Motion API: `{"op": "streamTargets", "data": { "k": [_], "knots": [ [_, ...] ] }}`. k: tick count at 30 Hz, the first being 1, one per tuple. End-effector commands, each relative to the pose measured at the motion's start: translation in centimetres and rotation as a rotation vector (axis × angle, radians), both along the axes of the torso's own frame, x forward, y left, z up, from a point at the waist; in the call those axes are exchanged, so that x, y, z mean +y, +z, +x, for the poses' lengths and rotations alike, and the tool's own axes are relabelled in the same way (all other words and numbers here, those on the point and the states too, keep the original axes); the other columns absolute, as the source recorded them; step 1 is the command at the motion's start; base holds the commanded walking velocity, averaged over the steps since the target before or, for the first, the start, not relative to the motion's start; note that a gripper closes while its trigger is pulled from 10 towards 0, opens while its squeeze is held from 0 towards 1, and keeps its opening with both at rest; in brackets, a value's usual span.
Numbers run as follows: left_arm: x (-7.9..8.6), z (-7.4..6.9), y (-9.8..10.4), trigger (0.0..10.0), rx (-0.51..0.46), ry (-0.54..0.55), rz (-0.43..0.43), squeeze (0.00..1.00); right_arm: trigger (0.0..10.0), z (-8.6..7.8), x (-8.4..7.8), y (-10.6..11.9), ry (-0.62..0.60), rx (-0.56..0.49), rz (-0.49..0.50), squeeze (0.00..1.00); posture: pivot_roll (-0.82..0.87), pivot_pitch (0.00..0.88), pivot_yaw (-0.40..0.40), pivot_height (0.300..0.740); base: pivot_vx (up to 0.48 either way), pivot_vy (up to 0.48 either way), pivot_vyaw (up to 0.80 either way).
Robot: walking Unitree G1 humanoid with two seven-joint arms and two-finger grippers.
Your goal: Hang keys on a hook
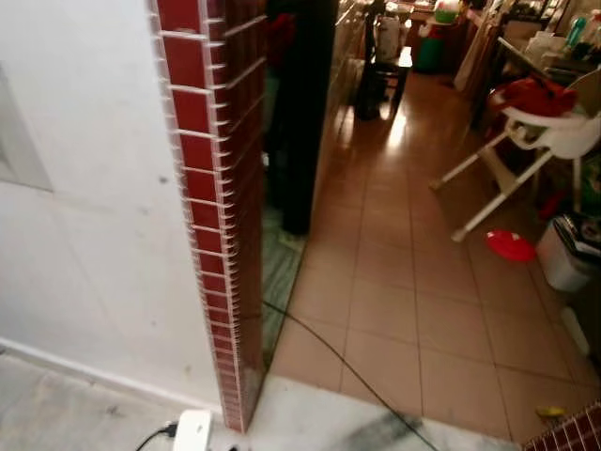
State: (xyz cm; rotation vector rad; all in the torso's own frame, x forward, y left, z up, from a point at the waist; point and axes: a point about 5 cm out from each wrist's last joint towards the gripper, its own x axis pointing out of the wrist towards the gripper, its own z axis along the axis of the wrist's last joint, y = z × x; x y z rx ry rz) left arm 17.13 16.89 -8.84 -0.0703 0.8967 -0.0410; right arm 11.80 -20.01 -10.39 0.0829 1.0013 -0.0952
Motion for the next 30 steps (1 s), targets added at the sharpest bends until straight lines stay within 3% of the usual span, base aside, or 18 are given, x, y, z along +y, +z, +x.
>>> {"op": "streamTargets", "data": {
  "k": [1,10,20,30],
  "knots": [
    [-0.16,0.28,0.10,10.0,-0.006,-0.003,0.003,0.00,10.0,0.33,-0.29,0.15,-0.003,-0.009,-0.004,0.00,-0.03,0.000,-0.005,0.740,0.000,0.000,0.00],
    [-0.14,0.29,0.10,10.0,-0.002,0.014,-0.013,0.00,10.0,0.45,-0.20,0.18,0.004,-0.013,0.000,0.00,-0.03,0.000,-0.006,0.740,0.000,0.000,0.00],
    [-0.05,0.33,0.13,10.0,-0.007,0.022,-0.015,0.00,10.0,0.47,-0.21,0.20,0.003,-0.017,0.000,0.00,-0.03,0.000,-0.006,0.740,0.000,0.421,0.00],
    [-0.12,0.28,0.08,10.0,0.001,0.002,0.002,0.00,10.0,0.39,-0.27,0.15,0.005,-0.006,-0.003,0.00,-0.03,0.000,-0.005,0.740,0.000,0.000,0.00]
  ]
}}
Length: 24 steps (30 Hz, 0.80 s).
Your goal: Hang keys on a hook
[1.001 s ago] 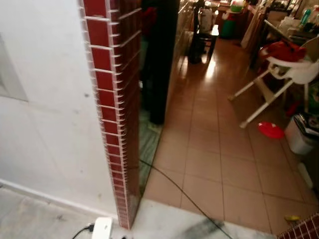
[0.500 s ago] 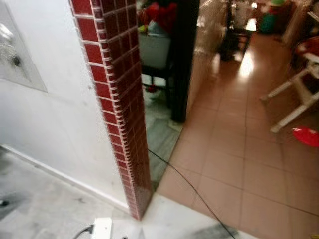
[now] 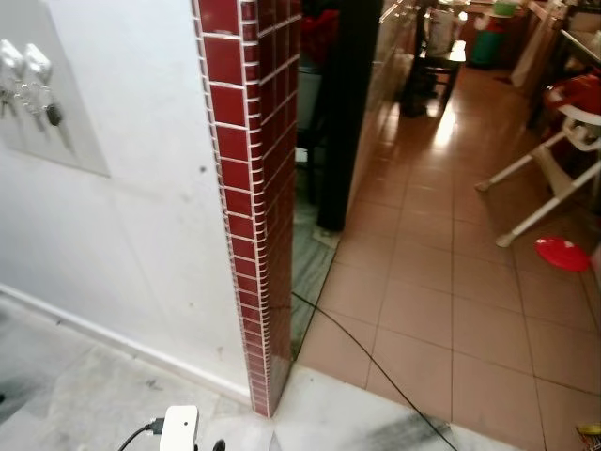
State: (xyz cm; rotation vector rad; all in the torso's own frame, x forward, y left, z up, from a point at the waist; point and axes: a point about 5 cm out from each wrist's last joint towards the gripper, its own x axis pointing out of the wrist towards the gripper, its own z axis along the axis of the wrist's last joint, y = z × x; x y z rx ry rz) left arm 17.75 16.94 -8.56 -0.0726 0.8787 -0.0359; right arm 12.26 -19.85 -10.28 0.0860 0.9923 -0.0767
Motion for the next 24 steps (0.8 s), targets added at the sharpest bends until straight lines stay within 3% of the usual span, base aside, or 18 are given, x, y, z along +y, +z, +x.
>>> {"op": "streamTargets", "data": {
  "k": [1,21,24],
  "knots": [
    [-0.17,-0.34,-0.20,10.0,0.019,-0.004,0.001,0.00,10.0,-0.07,-0.43,0.04,-0.010,0.004,-0.013,0.00,-0.03,0.000,-0.005,0.740,0.000,0.000,0.00],
    [-0.12,-0.40,-0.24,10.0,0.023,0.012,-0.005,0.00,10.0,-0.22,-0.50,-0.03,-0.019,0.014,-0.009,0.00,-0.03,0.000,-0.006,0.740,0.000,0.000,0.00],
    [-0.04,-0.44,-0.26,10.0,0.025,0.013,-0.002,0.00,10.0,-0.29,-0.54,-0.04,-0.023,0.015,-0.008,0.00,-0.03,0.000,-0.006,0.740,0.000,0.412,0.00]
  ]
}}
